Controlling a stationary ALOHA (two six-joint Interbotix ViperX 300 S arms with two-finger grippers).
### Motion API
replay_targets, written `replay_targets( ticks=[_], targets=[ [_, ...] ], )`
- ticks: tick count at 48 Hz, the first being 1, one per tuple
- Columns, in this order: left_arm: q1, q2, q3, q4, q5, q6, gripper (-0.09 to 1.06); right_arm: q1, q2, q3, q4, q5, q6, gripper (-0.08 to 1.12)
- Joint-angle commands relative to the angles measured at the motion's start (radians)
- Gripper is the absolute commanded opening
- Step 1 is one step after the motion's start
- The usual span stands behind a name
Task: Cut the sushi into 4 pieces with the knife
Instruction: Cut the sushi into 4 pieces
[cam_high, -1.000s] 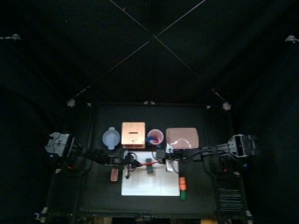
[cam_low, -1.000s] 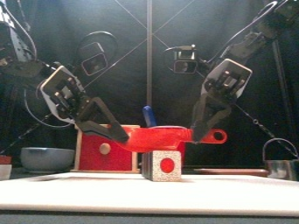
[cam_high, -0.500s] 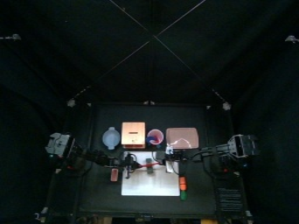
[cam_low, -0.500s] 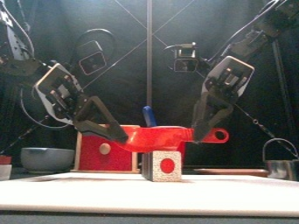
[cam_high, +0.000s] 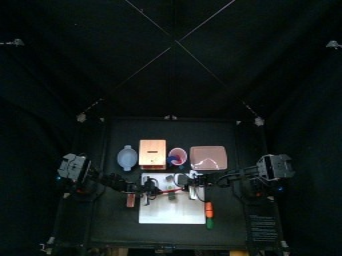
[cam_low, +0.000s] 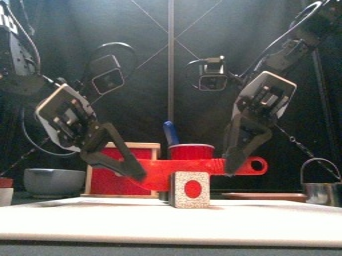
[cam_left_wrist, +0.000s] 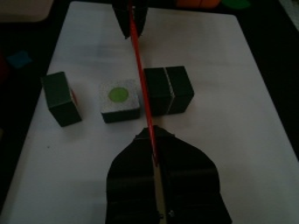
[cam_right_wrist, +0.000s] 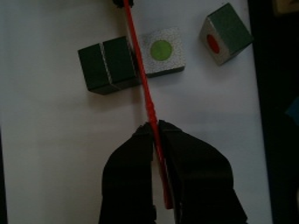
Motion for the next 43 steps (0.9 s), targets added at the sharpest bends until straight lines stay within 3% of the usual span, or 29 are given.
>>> replay_targets(
  ticks=[1,15,26,33,43],
  targets=[
    [-0.029,0.037,-0.018,-0.009,0.006,0.005,0.21,-0.006,0.015,-0.002,0.011,-0.023,0.006,0.08],
    [-0.018,0.044,-0.029,-0.017,0.061,0.011,0.21,-0.012,0.028,-0.009,0.002,-0.025,0.006,0.08],
    [0.000,0.018,-0.029,-0.015,0.063,0.014,0.21,-0.015,0.018,-0.029,-0.018,-0.020,0.006,0.08],
    [0.008,-0.046,-0.025,-0.003,0.069,0.015,0.21,-0.012,-0.025,-0.048,-0.018,0.000,0.005,0.08],
    [0.008,-0.158,-0.021,0.038,0.071,0.015,0.21,-0.006,-0.100,-0.049,-0.021,0.012,0.006,0.08]
  ],
)
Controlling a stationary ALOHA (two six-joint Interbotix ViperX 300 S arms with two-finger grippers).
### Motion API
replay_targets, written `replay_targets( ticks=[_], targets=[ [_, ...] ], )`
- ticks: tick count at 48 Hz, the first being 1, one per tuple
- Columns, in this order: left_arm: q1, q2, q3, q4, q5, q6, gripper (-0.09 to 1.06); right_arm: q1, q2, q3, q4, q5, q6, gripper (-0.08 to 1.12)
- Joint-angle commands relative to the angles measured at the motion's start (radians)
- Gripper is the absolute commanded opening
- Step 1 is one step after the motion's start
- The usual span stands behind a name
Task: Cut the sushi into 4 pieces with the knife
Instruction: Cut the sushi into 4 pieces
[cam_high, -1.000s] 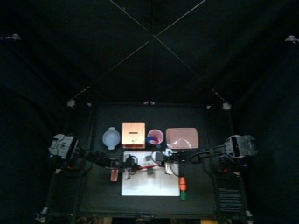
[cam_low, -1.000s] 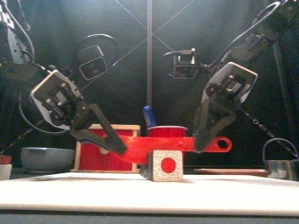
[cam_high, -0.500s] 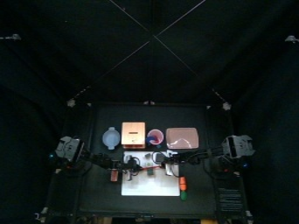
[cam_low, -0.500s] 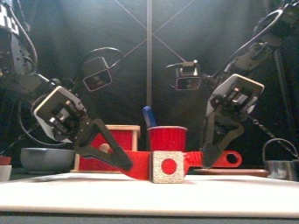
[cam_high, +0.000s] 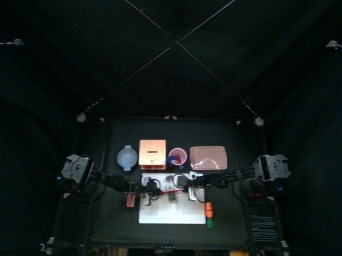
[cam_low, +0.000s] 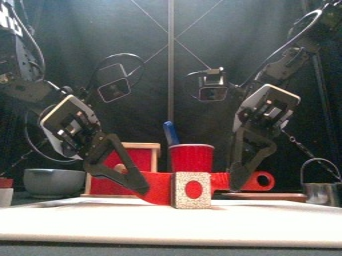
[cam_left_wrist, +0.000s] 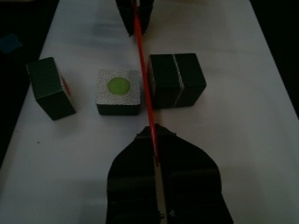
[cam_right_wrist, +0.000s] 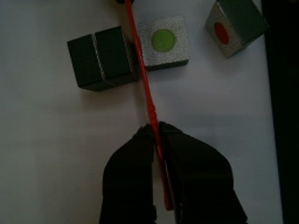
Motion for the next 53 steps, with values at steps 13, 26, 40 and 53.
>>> replay_targets(
  ticks=[13,26,40,53],
  targets=[
    [-0.026,-0.114,-0.018,0.060,-0.006,-0.002,0.21,0.029,-0.120,-0.012,0.014,-0.006,0.009,0.08],
    [-0.058,-0.094,-0.025,0.057,-0.006,-0.005,0.21,0.043,-0.110,0.006,0.037,-0.014,0.009,0.08],
    [-0.064,-0.031,-0.046,0.055,-0.006,-0.009,0.21,0.049,-0.075,0.011,0.049,-0.018,0.009,0.08],
    [-0.092,0.005,-0.071,0.035,-0.006,-0.009,0.21,0.067,-0.069,0.015,0.061,-0.021,0.009,0.08]
  ],
)
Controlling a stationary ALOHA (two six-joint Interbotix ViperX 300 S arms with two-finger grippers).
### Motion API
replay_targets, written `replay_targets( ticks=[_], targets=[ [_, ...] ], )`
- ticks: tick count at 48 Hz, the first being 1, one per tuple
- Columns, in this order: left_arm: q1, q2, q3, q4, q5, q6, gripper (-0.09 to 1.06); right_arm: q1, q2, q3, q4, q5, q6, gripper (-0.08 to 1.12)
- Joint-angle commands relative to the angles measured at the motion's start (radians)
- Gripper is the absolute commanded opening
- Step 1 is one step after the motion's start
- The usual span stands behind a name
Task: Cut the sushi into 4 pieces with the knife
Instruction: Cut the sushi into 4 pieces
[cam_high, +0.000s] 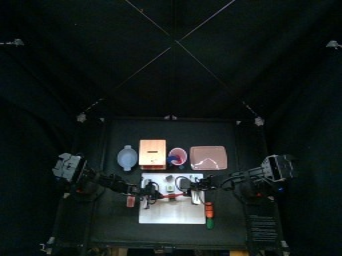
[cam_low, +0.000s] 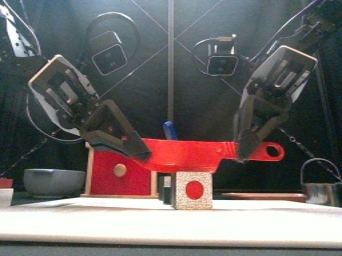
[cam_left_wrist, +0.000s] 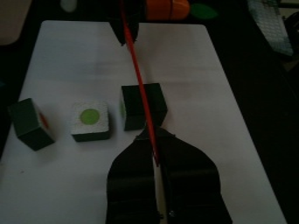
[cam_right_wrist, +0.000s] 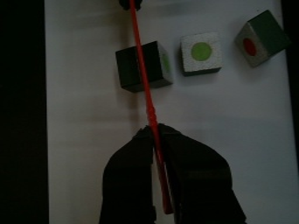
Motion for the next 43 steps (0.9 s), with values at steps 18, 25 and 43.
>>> replay_targets(
  ticks=[18,25,43],
  targets=[
    [-0.034,0.121,-0.038,-0.077,0.035,0.003,0.21,0.006,0.107,-0.014,0.031,-0.049,0.006,0.08],
    [-0.034,0.141,-0.041,-0.098,0.037,0.005,0.21,0.006,0.127,-0.017,0.031,-0.048,0.006,0.08],
    [-0.040,0.095,-0.051,-0.095,0.044,0.009,0.21,0.006,0.092,-0.034,0.028,-0.043,0.006,0.08]
  ],
)
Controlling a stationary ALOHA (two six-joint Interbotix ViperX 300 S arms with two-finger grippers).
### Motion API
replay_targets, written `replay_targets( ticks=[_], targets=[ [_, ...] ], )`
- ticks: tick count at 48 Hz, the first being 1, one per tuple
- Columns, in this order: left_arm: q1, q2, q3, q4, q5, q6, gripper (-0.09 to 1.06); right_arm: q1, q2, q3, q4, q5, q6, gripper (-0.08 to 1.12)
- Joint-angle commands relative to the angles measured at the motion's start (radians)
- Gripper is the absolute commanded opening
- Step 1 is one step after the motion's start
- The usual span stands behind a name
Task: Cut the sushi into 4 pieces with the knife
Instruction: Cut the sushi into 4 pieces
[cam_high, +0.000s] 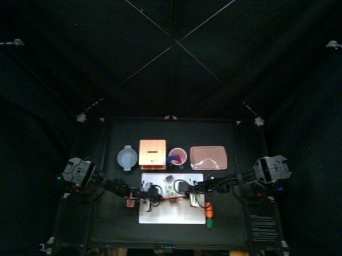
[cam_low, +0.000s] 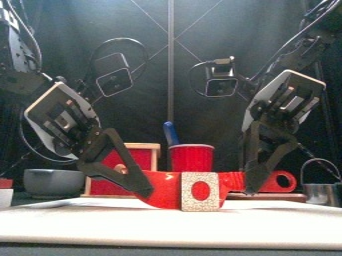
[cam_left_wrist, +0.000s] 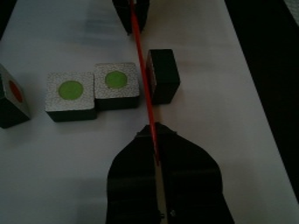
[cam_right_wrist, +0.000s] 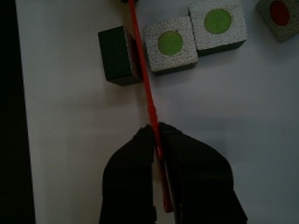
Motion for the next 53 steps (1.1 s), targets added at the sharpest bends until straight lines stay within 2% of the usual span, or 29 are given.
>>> replay_targets(
  ticks=[1,11,16,21,30,35,44,53],
  targets=[
    [-0.014,-0.026,-0.025,0.014,0.025,0.009,0.21,-0.008,-0.020,-0.032,0.000,-0.008,0.005,0.08],
    [-0.009,-0.135,-0.029,0.043,0.048,0.011,0.24,-0.008,-0.089,-0.031,-0.006,-0.002,0.002,0.08],
    [-0.008,-0.183,-0.029,0.055,0.054,0.009,0.31,-0.009,-0.123,-0.026,-0.017,0.005,0.003,0.08],
    [-0.008,-0.222,-0.028,0.057,0.054,0.009,0.45,-0.012,-0.146,-0.021,-0.029,0.012,0.003,0.08],
    [-0.003,-0.281,-0.021,0.057,0.054,0.009,0.82,-0.014,-0.181,-0.002,-0.031,0.029,0.003,0.08],
    [0.005,-0.318,-0.008,0.057,0.054,0.011,0.94,-0.014,-0.216,0.015,-0.032,0.046,0.003,0.08],
    [0.021,-0.407,0.032,0.057,0.044,0.011,0.96,-0.026,-0.331,0.071,-0.028,0.081,0.005,0.08],
    [0.029,-0.479,0.092,0.058,0.043,0.011,0.96,-0.061,-0.502,0.163,0.037,0.241,0.021,0.10]
  ],
)
